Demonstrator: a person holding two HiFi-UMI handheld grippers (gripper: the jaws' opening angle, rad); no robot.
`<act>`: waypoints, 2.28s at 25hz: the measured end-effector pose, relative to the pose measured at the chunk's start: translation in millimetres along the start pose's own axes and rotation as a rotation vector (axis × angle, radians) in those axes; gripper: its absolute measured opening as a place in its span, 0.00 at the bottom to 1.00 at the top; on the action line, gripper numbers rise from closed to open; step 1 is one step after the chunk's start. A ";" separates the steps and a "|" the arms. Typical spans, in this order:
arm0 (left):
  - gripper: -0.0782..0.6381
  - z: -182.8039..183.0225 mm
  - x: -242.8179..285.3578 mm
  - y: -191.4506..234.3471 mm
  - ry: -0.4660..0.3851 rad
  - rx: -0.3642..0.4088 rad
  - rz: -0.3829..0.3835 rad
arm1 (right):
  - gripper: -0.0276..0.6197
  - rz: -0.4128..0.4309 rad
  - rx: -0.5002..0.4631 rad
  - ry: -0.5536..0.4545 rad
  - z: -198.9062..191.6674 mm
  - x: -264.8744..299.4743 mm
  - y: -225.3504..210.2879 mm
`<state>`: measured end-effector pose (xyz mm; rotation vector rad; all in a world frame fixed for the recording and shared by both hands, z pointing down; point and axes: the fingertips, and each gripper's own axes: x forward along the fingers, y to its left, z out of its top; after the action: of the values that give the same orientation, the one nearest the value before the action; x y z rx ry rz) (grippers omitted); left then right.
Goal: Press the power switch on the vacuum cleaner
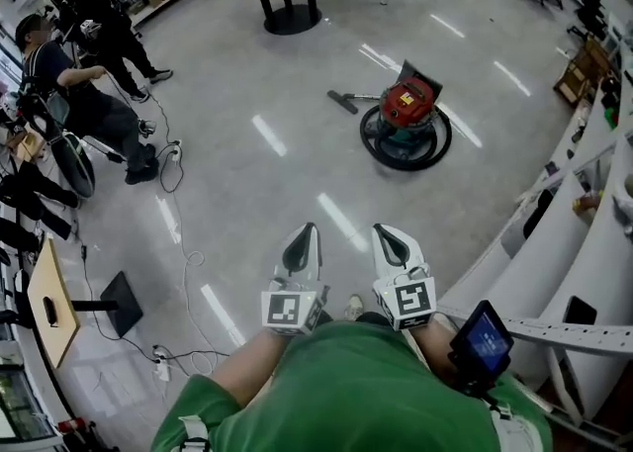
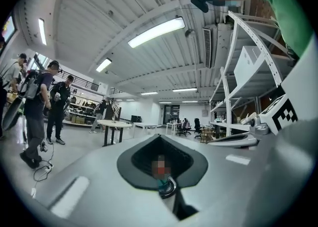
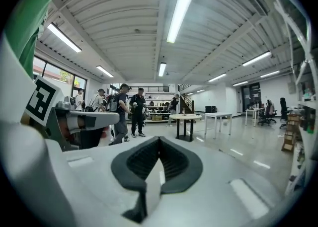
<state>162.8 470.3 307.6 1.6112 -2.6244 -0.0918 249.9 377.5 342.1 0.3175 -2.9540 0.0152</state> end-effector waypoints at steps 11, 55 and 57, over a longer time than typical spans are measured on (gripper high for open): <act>0.12 -12.9 82.3 31.4 0.014 0.033 -0.210 | 0.05 -0.186 0.010 0.049 -2.1 58.7 -25.1; 0.12 -27.3 356.7 39.7 0.102 0.053 -0.473 | 0.05 -0.481 0.103 0.052 4.1 210.0 -212.6; 0.12 -27.0 369.8 29.1 0.100 0.050 -0.481 | 0.05 -0.487 0.109 0.050 3.4 210.8 -228.2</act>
<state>-27.9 153.1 344.5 2.1658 -2.1310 0.0324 94.8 110.1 372.7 1.0216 -2.7499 0.1190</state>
